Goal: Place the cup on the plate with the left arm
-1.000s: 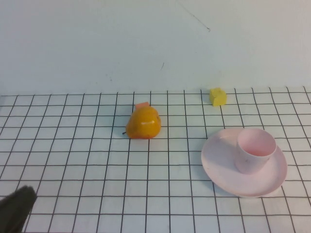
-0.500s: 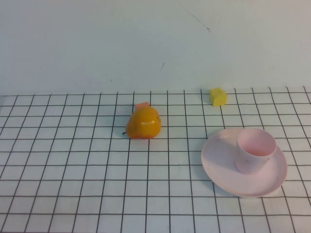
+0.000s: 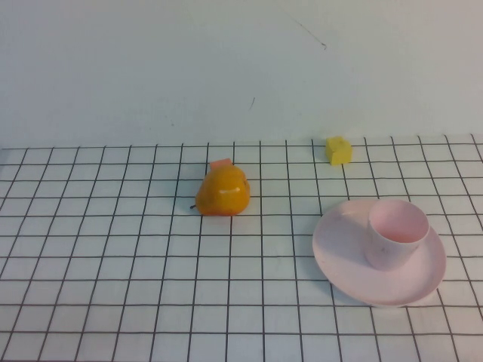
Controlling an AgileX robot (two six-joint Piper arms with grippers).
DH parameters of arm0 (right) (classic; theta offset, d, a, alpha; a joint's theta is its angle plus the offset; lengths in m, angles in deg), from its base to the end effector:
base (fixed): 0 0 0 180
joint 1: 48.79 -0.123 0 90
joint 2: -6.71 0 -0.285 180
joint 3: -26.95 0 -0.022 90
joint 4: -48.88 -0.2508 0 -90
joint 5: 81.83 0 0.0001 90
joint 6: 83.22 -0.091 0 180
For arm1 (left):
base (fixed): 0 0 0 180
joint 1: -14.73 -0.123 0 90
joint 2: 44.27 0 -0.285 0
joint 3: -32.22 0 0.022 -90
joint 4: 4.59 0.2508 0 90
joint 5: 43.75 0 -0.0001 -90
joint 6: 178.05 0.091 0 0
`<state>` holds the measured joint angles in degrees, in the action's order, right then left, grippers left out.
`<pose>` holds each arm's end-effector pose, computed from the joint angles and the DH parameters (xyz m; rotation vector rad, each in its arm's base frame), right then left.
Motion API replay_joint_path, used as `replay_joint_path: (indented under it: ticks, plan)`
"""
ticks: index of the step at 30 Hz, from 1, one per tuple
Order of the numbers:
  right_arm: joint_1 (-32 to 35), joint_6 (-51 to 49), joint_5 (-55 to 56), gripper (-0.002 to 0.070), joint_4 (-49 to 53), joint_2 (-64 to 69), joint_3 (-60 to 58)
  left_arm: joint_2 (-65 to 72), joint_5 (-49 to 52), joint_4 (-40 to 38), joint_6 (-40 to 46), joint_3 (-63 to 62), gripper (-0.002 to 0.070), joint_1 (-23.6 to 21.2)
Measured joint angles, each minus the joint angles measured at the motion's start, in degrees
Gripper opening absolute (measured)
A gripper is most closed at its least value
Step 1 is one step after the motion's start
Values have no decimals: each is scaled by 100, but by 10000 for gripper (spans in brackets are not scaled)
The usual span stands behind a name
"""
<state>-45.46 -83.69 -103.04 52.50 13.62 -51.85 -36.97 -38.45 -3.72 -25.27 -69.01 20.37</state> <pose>0.0523 -0.0051 0.1715 0.0227 1.8663 -0.0966 0.0567 -0.0055 0.1961 -0.2908 1.5851 -0.4325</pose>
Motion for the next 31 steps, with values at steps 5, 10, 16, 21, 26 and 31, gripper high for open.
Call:
replay_joint_path:
  ticks: [5,10,16,21,26,31]
  plan:
    - [0,0,0,-2,0,0,0,0,718,-605,2399,0,-1,0]
    - [0,0,0,-2,0,0,0,0,1266,-990,3263,0,-1,0]
    - [0,0,0,-2,0,0,0,0,1278,-623,2634,0,-1,-59]
    - [0,0,0,-2,0,0,0,0,1278,-333,2412,-10,-1,-59]
    - [0,0,0,-2,0,0,0,0,1304,-270,2354,-10,-1,-59]
    - [0,0,0,-2,0,0,0,0,1316,-260,2341,-10,-1,-59]
